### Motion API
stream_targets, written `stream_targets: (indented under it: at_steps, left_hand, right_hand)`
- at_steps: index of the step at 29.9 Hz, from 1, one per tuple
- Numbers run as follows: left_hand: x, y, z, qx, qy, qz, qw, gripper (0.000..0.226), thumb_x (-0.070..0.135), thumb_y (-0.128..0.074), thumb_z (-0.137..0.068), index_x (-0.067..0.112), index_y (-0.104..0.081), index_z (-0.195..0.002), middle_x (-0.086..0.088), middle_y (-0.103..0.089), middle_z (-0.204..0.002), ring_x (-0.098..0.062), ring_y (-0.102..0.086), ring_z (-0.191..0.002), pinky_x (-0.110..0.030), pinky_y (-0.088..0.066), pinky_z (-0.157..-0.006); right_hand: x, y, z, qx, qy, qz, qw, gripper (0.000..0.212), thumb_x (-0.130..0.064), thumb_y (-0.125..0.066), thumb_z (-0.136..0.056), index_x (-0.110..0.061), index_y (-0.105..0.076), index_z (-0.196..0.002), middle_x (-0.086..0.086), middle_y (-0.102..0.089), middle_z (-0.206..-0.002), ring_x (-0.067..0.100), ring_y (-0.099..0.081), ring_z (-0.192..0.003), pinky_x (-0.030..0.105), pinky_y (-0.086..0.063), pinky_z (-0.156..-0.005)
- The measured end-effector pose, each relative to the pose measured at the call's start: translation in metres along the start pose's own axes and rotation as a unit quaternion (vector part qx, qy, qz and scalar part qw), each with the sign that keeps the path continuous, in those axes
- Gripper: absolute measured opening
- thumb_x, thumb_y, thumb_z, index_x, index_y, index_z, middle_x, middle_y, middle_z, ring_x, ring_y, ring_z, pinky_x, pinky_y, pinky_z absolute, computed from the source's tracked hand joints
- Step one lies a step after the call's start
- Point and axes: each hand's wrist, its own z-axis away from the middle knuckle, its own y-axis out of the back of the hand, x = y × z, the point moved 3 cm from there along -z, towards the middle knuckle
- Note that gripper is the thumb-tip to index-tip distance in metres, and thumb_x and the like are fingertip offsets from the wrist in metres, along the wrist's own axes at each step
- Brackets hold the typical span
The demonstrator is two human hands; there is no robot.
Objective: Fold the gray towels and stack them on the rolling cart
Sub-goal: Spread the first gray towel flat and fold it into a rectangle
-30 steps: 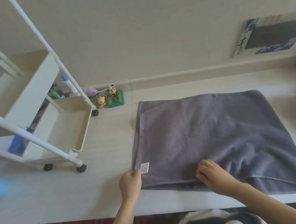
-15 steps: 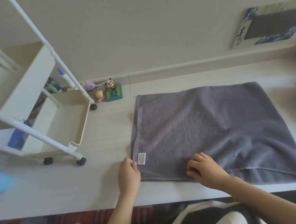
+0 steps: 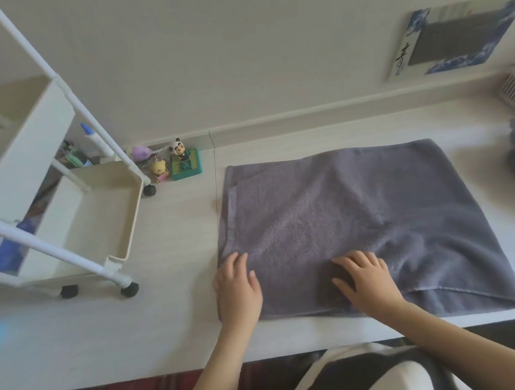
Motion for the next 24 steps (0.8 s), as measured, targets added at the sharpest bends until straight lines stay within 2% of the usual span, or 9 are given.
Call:
stream_targets:
  at_steps: [2, 4, 8, 10, 12, 16, 19, 23, 24]
  left_hand:
    - [0.007, -0.014, 0.002, -0.061, -0.078, -0.051, 0.994, 0.047, 0.033, -0.041, -0.088, 0.011, -0.061, -0.125, -0.012, -0.055, -0.134, -0.032, -0.052, -0.124, -0.049, -0.030, -0.106]
    - [0.003, -0.026, 0.005, -0.113, -0.101, -0.116, 0.982, 0.056, 0.045, -0.029, -0.094, 0.016, -0.049, -0.137, -0.010, -0.044, -0.145, -0.030, -0.042, -0.133, -0.049, -0.016, -0.110]
    - [0.005, -0.029, -0.005, -0.174, -0.059, -0.169, 0.968, 0.073, 0.056, 0.002, -0.089, 0.021, -0.013, -0.151, -0.008, -0.009, -0.159, -0.027, -0.007, -0.147, -0.048, 0.004, -0.117]
    - [0.018, -0.028, -0.015, -0.185, -0.030, -0.159, 0.969, 0.070, 0.053, -0.008, -0.090, 0.020, -0.006, -0.152, -0.008, 0.004, -0.159, -0.025, 0.008, -0.147, -0.048, 0.011, -0.115]
    - [0.038, -0.025, -0.020, -0.170, -0.031, -0.125, 0.977, 0.068, 0.048, -0.019, -0.092, 0.014, -0.016, -0.151, -0.011, -0.001, -0.159, -0.025, 0.006, -0.147, -0.044, 0.011, -0.116]
    - [0.094, -0.042, -0.010, -0.183, -0.168, -0.050, 0.967, 0.078, 0.050, -0.005, -0.082, 0.015, -0.020, -0.150, -0.008, -0.003, -0.159, -0.021, 0.004, -0.147, -0.036, 0.016, -0.115]
    - [0.118, -0.060, -0.005, -0.236, -0.211, -0.059, 0.947, 0.076, 0.053, -0.004, -0.085, 0.018, -0.010, -0.151, -0.005, 0.004, -0.159, -0.020, 0.009, -0.146, -0.037, 0.020, -0.113]
    - [0.121, -0.075, -0.008, -0.232, -0.201, -0.134, 0.942, 0.065, 0.054, -0.024, -0.091, 0.021, -0.029, -0.147, -0.009, -0.027, -0.154, -0.029, -0.027, -0.142, -0.047, -0.004, -0.112]
    - [0.115, -0.077, -0.010, -0.227, -0.189, -0.140, 0.945, 0.065, 0.055, -0.025, -0.091, 0.022, -0.029, -0.147, -0.009, -0.028, -0.154, -0.029, -0.028, -0.141, -0.047, -0.006, -0.111]
  right_hand:
    - [0.005, -0.002, 0.004, -0.006, 0.011, 0.035, 0.999, 0.040, -0.045, -0.059, -0.080, -0.024, -0.065, -0.114, -0.003, -0.062, -0.105, 0.025, -0.061, -0.091, 0.038, -0.051, -0.075]
    - [0.008, -0.006, 0.009, -0.034, 0.034, 0.061, 0.997, 0.050, -0.053, -0.038, -0.086, -0.026, -0.059, -0.123, -0.004, -0.060, -0.112, 0.022, -0.057, -0.098, 0.037, -0.050, -0.079]
    - [0.035, -0.004, 0.013, -0.092, -0.014, 0.107, 0.990, 0.062, -0.064, -0.013, -0.092, -0.034, -0.049, -0.133, -0.003, -0.058, -0.126, 0.025, -0.053, -0.114, 0.041, -0.041, -0.098]
    - [0.047, 0.002, 0.015, -0.115, -0.054, 0.100, 0.987, 0.064, -0.065, -0.013, -0.092, -0.033, -0.049, -0.134, 0.000, -0.057, -0.130, 0.029, -0.054, -0.117, 0.043, -0.038, -0.102]
    - [0.049, 0.004, 0.014, -0.091, -0.052, 0.104, 0.989, 0.065, -0.063, -0.010, -0.093, -0.031, -0.053, -0.131, 0.001, -0.058, -0.130, 0.030, -0.056, -0.117, 0.044, -0.040, -0.102]
    - [0.042, 0.011, 0.016, 0.022, -0.070, 0.032, 0.997, 0.052, -0.049, -0.030, -0.091, -0.021, -0.066, -0.114, -0.001, -0.063, -0.116, 0.028, -0.057, -0.108, 0.041, -0.041, -0.094]
    - [0.058, 0.022, 0.027, 0.111, -0.179, -0.009, 0.977, 0.036, -0.035, -0.043, -0.091, -0.013, -0.065, -0.108, 0.008, -0.062, -0.107, 0.033, -0.054, -0.097, 0.041, -0.043, -0.083]
    - [0.098, 0.035, 0.053, 0.109, -0.371, -0.051, 0.921, 0.029, -0.034, -0.043, -0.095, -0.015, -0.057, -0.112, 0.012, -0.054, -0.118, 0.031, -0.046, -0.105, 0.040, -0.041, -0.085]
    - [0.104, 0.037, 0.057, 0.110, -0.391, -0.055, 0.912, 0.029, -0.035, -0.042, -0.095, -0.017, -0.056, -0.113, 0.012, -0.053, -0.119, 0.030, -0.046, -0.105, 0.040, -0.041, -0.085]
